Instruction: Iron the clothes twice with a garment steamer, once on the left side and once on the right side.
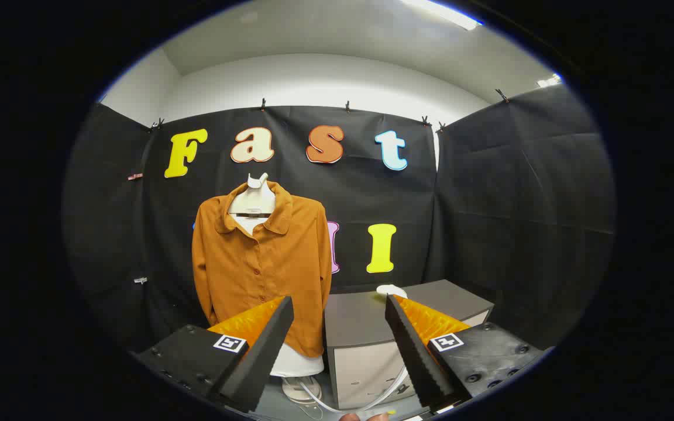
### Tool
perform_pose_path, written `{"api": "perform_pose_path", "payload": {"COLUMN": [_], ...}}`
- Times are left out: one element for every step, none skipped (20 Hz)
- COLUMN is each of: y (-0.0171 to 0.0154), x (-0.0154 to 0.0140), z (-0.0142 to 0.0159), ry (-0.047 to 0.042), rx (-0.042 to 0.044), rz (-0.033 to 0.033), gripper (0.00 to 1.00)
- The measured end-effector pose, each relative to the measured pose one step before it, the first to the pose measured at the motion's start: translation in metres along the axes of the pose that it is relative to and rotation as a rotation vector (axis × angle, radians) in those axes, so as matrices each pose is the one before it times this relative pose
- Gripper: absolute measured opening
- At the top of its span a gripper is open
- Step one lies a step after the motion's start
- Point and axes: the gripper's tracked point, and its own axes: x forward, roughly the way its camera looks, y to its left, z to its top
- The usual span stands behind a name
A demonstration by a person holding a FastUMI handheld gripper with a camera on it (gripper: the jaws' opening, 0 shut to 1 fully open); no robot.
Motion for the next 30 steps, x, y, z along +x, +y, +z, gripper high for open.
{"api": "perform_pose_path", "payload": {"y": [0.00081, -0.00021, 0.00053, 0.00133, 0.00065, 0.00018, 0.00008, 0.00105, 0.00001, 0.00022, -0.0004, -0.00069, -0.00063, -0.00117, -0.00069, -0.00182, -0.00206, -0.00141, -0.00242, -0.00322, -0.00408, -0.00449, -0.00557, -0.00607, -0.00835, -0.00766, -0.0076, -0.00716, -0.00788, -0.00913], "x": [-0.00121, -0.00097, -0.00026, -0.0015, -0.00149, -0.00134, -0.00085, -0.00044, -0.0018, 0.00012, -0.00124, -0.00095, -0.00051, -0.00059, 0.00022, -0.00041, 0.00047, 0.00323, 0.00391, 0.00362, 0.00602, 0.00705, 0.00905, 0.01042, 0.0106, 0.01251, 0.01293, 0.01288, 0.01344, 0.0151], "z": [0.0003, 0.00065, 0.00206, 0.0014, 0.00101, 0.00092, 0.00106, 0.00072, -0.00076, -0.00071, 0.0001, 0.00012, -0.00082, 0.00025, 0.00058, -0.00036, -0.00027, -0.00054, -0.00133, -0.00454, -0.00446, -0.00296, -0.00358, -0.00471, -0.00682, -0.00794, -0.00849, -0.00685, -0.00742, -0.00674], "ry": [-0.00131, -0.0016, -0.00389, -0.00193, -0.0029, -0.00249, -0.00293, -0.00075, 0.00144, 0.00115, -0.00009, 0.0005, 0.00106, 0.00062, -0.00068, -0.00054, 0.00085, 0.00242, 0.00717, 0.01625, 0.02171, 0.01768, 0.01823, 0.02221, 0.03447, 0.0414, 0.04432, 0.04458, 0.0414, 0.04128], "rx": [-0.00032, 0.00003, 0.00138, 0.00119, 0.00064, -0.00015, -0.0007, -0.00021, -0.00098, -0.00083, -0.00014, 0.00113, 0.00062, 0.00092, 0.00079, 0.00065, 0.00285, 0.00329, 0.00241, 0.00018, 0.0009, 0.00418, 0.00408, -0.00026, -0.00453, -0.00489, -0.00143, 0.00125, 0.00372, 0.00275], "rz": [0.0006, -0.00042, 0.00206, 0.00006, 0.0016, -0.00119, 0.00083, 0.00081, 0.00113, 0.00018, -0.00067, -0.00116, -0.00033, -0.00162, -0.00052, -0.00122, -0.00102, 0.0016, 0.00128, 0.00069, -0.00089, 0.00005, 0.00118, 0.00039, -0.00402, -0.00031, 0.00219, 0.00383, 0.0051, -0.00017], "gripper": [0.98, 0.98, 0.98, 0.98, 0.98, 0.98, 0.98, 0.98, 0.98, 0.98, 0.98, 0.98, 0.98, 0.98, 0.98, 0.98, 0.98, 0.98, 0.98, 0.98, 0.98, 0.98, 0.98, 0.98, 0.98, 0.98, 0.98, 0.99, 0.99, 0.99]}}
